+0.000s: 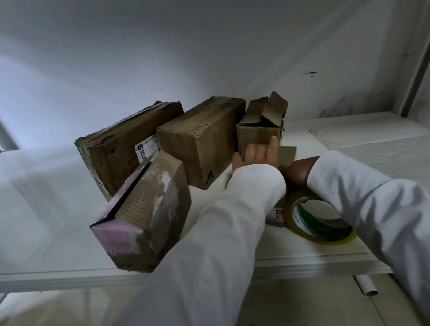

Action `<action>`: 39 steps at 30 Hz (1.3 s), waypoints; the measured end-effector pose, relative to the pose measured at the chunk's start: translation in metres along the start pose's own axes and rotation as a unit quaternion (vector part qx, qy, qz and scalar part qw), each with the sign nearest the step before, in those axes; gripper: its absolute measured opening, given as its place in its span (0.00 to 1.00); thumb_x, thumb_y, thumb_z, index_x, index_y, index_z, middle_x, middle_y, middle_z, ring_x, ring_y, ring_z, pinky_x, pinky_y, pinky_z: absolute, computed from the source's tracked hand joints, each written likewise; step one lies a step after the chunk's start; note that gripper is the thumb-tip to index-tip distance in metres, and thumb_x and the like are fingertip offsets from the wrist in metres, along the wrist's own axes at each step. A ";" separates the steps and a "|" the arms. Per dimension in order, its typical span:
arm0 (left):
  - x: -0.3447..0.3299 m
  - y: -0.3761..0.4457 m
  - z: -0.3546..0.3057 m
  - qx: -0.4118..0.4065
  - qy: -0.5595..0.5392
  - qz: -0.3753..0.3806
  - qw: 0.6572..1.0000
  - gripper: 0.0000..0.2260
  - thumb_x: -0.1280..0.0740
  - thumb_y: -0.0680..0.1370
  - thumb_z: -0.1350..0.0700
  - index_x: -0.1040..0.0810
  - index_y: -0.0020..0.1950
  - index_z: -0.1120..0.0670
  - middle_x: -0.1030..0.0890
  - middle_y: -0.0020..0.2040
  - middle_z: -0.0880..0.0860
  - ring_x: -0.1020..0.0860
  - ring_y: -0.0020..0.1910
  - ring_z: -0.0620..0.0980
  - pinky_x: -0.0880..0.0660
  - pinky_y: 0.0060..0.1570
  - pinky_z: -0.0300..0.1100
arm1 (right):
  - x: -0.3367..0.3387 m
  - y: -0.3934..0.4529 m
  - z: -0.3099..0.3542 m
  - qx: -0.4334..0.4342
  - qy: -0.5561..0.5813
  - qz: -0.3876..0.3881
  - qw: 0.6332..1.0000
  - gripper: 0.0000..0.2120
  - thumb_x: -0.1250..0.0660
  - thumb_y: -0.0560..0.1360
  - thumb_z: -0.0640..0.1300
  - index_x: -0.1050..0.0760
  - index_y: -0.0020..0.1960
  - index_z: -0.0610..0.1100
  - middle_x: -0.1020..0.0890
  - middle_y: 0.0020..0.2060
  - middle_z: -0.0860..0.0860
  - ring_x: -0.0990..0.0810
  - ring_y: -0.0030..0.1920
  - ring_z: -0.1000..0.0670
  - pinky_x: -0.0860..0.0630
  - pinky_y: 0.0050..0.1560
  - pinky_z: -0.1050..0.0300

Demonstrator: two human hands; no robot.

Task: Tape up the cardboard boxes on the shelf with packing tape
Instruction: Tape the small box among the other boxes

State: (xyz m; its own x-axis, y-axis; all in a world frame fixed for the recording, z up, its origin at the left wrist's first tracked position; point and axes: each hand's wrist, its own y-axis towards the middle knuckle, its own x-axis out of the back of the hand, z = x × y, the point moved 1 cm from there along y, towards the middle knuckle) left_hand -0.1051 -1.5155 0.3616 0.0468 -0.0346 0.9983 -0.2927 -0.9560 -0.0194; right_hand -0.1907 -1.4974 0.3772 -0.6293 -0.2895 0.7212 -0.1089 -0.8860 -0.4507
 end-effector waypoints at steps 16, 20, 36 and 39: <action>-0.010 -0.022 0.043 0.241 -0.314 0.065 0.916 0.27 0.51 0.81 0.39 0.35 0.71 0.56 0.27 0.64 0.58 0.28 0.62 0.57 0.33 0.59 0.48 | 0.000 0.012 -0.010 -0.019 0.033 -0.024 0.999 0.31 0.47 0.79 0.61 0.35 0.71 0.39 0.24 0.62 0.41 0.23 0.57 0.43 0.29 0.61 0.54; -0.013 -0.027 0.051 0.270 -0.397 0.068 0.874 0.30 0.49 0.80 0.37 0.40 0.75 0.56 0.32 0.70 0.57 0.33 0.68 0.58 0.34 0.65 0.47 | 0.023 -0.002 -0.025 -0.016 0.084 0.048 0.995 0.32 0.36 0.72 0.63 0.29 0.65 0.39 0.20 0.45 0.44 0.21 0.42 0.45 0.25 0.42 0.55; -0.023 -0.013 0.078 0.323 -0.494 -0.005 0.807 0.22 0.42 0.80 0.44 0.29 0.67 0.58 0.24 0.62 0.60 0.25 0.60 0.59 0.28 0.59 0.49 | 0.052 -0.073 -0.002 0.230 0.279 0.157 0.919 0.10 0.31 0.60 0.44 0.23 0.39 0.41 0.17 0.29 0.47 0.17 0.28 0.50 0.24 0.25 0.62; -0.011 -0.026 0.076 0.215 -0.400 -0.152 0.878 0.15 0.47 0.83 0.52 0.26 0.64 0.55 0.23 0.60 0.56 0.25 0.59 0.56 0.29 0.55 0.46 | 0.042 -0.062 0.016 0.236 0.284 0.123 0.921 0.10 0.37 0.75 0.45 0.24 0.44 0.39 0.17 0.28 0.49 0.18 0.30 0.51 0.22 0.29 0.62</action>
State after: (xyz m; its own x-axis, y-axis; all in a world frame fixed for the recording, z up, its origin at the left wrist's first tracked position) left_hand -0.0250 -1.5122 0.3472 0.7666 0.2112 0.6064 0.2282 -0.9723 0.0502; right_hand -0.1979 -1.4606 0.4436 -0.9062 -0.3847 0.1755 0.3527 -0.9167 -0.1879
